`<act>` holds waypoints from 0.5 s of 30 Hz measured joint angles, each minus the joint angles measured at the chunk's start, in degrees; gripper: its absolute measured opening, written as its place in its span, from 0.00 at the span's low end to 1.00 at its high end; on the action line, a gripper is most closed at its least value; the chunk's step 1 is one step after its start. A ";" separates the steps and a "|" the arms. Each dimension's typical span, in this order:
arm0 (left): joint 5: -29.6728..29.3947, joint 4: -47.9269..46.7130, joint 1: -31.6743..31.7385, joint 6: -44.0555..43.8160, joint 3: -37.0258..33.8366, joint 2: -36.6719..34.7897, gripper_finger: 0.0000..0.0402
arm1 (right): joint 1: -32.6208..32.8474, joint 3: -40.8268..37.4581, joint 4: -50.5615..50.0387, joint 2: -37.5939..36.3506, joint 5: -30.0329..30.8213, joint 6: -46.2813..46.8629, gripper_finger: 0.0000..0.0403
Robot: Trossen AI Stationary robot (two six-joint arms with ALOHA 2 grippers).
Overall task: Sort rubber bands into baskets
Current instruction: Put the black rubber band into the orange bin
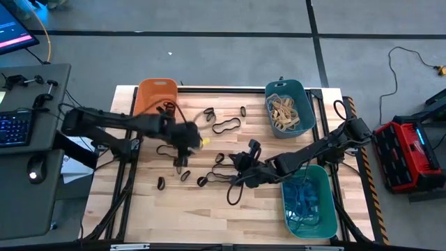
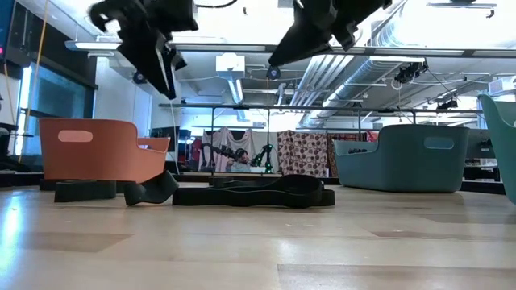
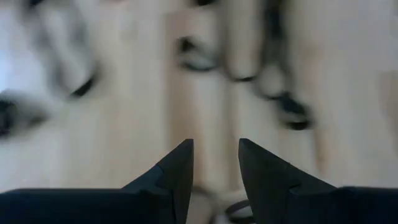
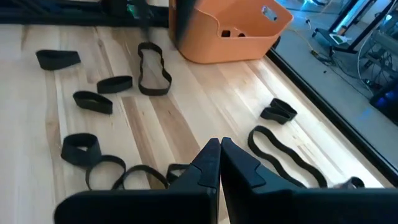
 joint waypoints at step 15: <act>0.84 10.37 -12.01 4.65 0.00 15.45 0.35 | 2.39 0.00 -1.85 0.00 2.87 0.75 0.00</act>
